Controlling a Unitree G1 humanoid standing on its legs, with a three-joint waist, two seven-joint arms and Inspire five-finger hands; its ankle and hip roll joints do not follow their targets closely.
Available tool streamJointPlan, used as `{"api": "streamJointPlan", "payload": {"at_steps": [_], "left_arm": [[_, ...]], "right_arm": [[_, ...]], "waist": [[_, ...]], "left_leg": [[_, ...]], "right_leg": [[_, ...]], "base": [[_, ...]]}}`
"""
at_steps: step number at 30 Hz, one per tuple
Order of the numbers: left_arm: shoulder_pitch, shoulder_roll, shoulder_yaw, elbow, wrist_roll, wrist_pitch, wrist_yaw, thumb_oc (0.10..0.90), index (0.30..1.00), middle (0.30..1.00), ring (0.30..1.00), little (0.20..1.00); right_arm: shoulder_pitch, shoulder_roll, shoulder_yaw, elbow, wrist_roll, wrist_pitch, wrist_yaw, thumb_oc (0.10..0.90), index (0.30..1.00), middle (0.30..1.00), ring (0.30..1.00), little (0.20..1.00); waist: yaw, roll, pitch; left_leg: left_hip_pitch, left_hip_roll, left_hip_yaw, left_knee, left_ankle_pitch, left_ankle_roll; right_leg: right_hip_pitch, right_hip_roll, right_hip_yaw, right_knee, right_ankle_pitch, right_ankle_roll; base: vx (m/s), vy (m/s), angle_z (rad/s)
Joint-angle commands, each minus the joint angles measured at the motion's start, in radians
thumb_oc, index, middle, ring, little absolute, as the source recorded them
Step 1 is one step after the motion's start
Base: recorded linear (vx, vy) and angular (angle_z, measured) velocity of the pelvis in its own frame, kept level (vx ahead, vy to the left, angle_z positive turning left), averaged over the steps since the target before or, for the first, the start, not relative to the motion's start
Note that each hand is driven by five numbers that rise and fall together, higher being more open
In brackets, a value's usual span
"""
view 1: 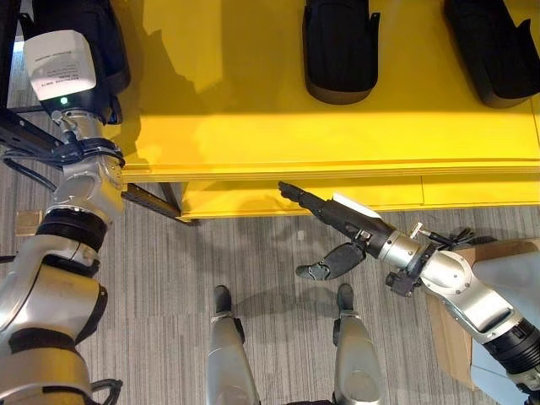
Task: Move parts from the plastic box to the shelf.
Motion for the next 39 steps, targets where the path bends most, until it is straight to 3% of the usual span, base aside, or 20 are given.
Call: {"api": "streamJointPlan", "payload": {"at_steps": [1,6,11,16,20,23,30,39], "left_arm": [[-0.174,0.078,-0.057,-0.075,0.061,-0.031,0.109,0.4,0.3,0.3,0.3,0.3],[-0.134,0.05,-0.064,-0.188,0.011,-0.061,0.083,0.4,0.3,0.3,0.3,0.3],[-0.023,0.023,0.001,-0.361,0.029,-0.078,0.011,0.4,0.3,0.3,0.3,0.3],[0.052,0.0,0.033,-0.423,-0.012,-0.12,-0.006,0.4,0.3,0.3,0.3,0.3],[0.146,-0.028,0.091,-0.513,0.023,-0.087,-0.047,0.4,0.3,0.3,0.3,0.3],[0.175,-0.042,0.115,-0.454,-0.019,-0.043,-0.013,0.4,0.3,0.3,0.3,0.3],[0.137,-0.099,0.168,-0.178,-0.142,-0.053,0.15,0.4,0.3,0.3,0.3,0.3],[0.066,-0.129,0.208,-0.074,-0.168,-0.012,0.176,0.4,0.3,0.3,0.3,0.3]], "right_arm": [[-0.044,0.051,-0.037,-0.054,0.064,-0.119,-0.021,0.9,1.0,1.0,1.0,1.0],[-0.047,0.062,-0.046,-0.052,0.065,-0.113,-0.034,0.9,1.0,1.0,1.0,1.0],[-0.043,0.081,-0.047,-0.054,0.056,-0.104,-0.06,0.9,1.0,1.0,1.0,1.0],[-0.035,0.1,-0.05,-0.048,0.039,-0.107,-0.078,0.9,1.0,1.0,1.0,1.0],[-0.034,0.117,-0.05,-0.038,0.027,-0.106,-0.084,0.9,1.0,1.0,1.0,1.0],[-0.051,0.12,-0.044,-0.018,0.021,-0.11,-0.079,0.9,1.0,1.0,1.0,1.0],[-0.063,0.133,-0.044,-0.047,0.021,-0.076,-0.064,0.9,1.0,1.0,1.0,1.0],[-0.066,0.136,-0.051,-0.067,0.025,-0.052,-0.034,0.9,1.0,1.0,1.0,1.0]], "waist": [[-0.021,-0.053,-0.11],[-0.013,-0.058,-0.117],[0.009,-0.063,-0.118],[0.022,-0.065,-0.122],[0.042,-0.066,-0.125],[0.045,-0.066,-0.131],[0.023,-0.074,-0.144],[0.0,-0.092,-0.154]], "left_leg": [[-0.066,-0.053,0.053,-0.007,-0.004,0.082],[-0.069,-0.056,0.045,-0.012,-0.002,0.082],[-0.073,-0.062,0.031,-0.016,0.001,0.08],[-0.076,-0.064,0.019,-0.02,0.007,0.082],[-0.08,-0.065,0.007,-0.025,0.014,0.078],[-0.085,-0.062,0.003,-0.027,0.02,0.075],[-0.081,-0.045,0.023,-0.034,0.029,0.074],[-0.086,-0.031,0.043,-0.029,0.026,0.07]], "right_leg": [[0.148,0.048,0.022,-0.022,-0.143,-0.087],[0.162,0.053,0.021,-0.04,-0.143,-0.089],[0.178,0.056,0.016,-0.053,-0.145,-0.092],[0.188,0.057,0.011,-0.06,-0.146,-0.093],[0.203,0.058,0.004,-0.071,-0.146,-0.095],[0.213,0.06,0.005,-0.079,-0.149,-0.096],[0.224,0.062,0.017,-0.094,-0.143,-0.092],[0.235,0.065,0.03,-0.11,-0.141,-0.088]], "base": [[-0.01,-0.047,0.0],[-0.01,-0.07,-0.01],[-0.02,-0.067,0.0],[-0.02,-0.069,0.0],[-0.01,-0.048,0.03],[-0.01,-0.006,0.02],[0.0,0.004,-0.01],[0.0,0.006,-0.01]]}}
